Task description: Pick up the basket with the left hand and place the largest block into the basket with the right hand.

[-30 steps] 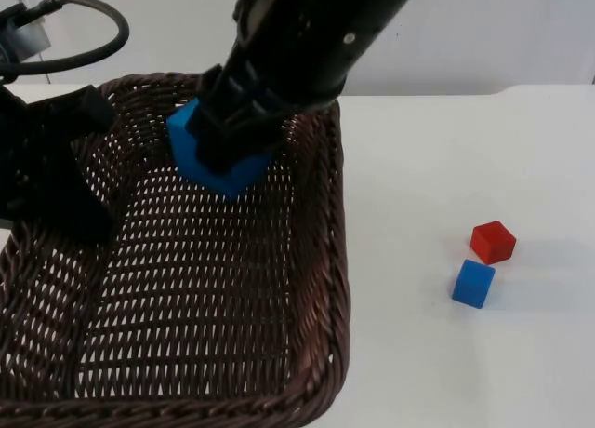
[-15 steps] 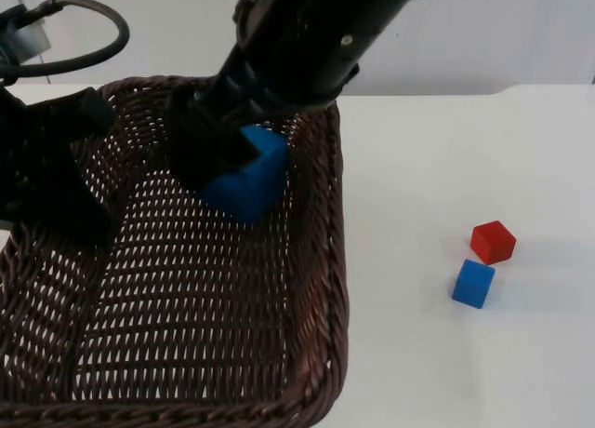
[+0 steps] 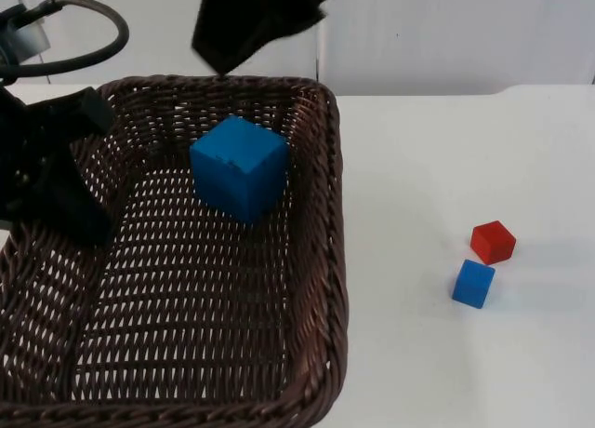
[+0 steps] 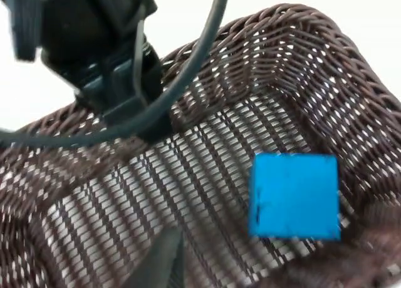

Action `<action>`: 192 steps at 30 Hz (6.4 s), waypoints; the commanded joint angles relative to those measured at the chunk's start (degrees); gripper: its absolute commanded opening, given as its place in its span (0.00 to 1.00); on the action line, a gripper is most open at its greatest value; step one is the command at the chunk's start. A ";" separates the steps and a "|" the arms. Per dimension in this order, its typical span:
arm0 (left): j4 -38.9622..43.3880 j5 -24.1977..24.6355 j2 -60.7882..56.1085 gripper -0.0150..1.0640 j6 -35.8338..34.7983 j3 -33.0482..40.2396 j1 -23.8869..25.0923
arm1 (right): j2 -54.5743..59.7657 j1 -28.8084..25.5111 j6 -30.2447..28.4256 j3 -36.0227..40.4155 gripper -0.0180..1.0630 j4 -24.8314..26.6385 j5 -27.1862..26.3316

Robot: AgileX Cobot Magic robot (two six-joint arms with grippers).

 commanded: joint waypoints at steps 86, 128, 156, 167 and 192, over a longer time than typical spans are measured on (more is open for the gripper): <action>-17.64 1.81 30.54 0.91 22.50 -17.22 0.14 | -18.66 0.04 7.04 21.80 0.99 -0.52 -5.90; 0.71 -9.93 -17.27 0.91 11.38 -0.07 0.14 | -42.34 0.04 7.42 40.21 0.99 -0.72 -20.92; 28.12 -2.25 -63.15 0.91 -10.94 6.49 0.14 | -73.55 0.04 7.52 53.02 0.99 -0.72 -9.48; 35.05 5.47 -72.98 0.91 -16.74 7.10 0.14 | -82.78 0.04 9.89 57.28 0.99 -0.72 -2.06; 36.85 12.75 -88.05 0.91 -22.02 19.78 0.14 | -96.05 0.04 12.64 57.50 0.99 -2.61 9.99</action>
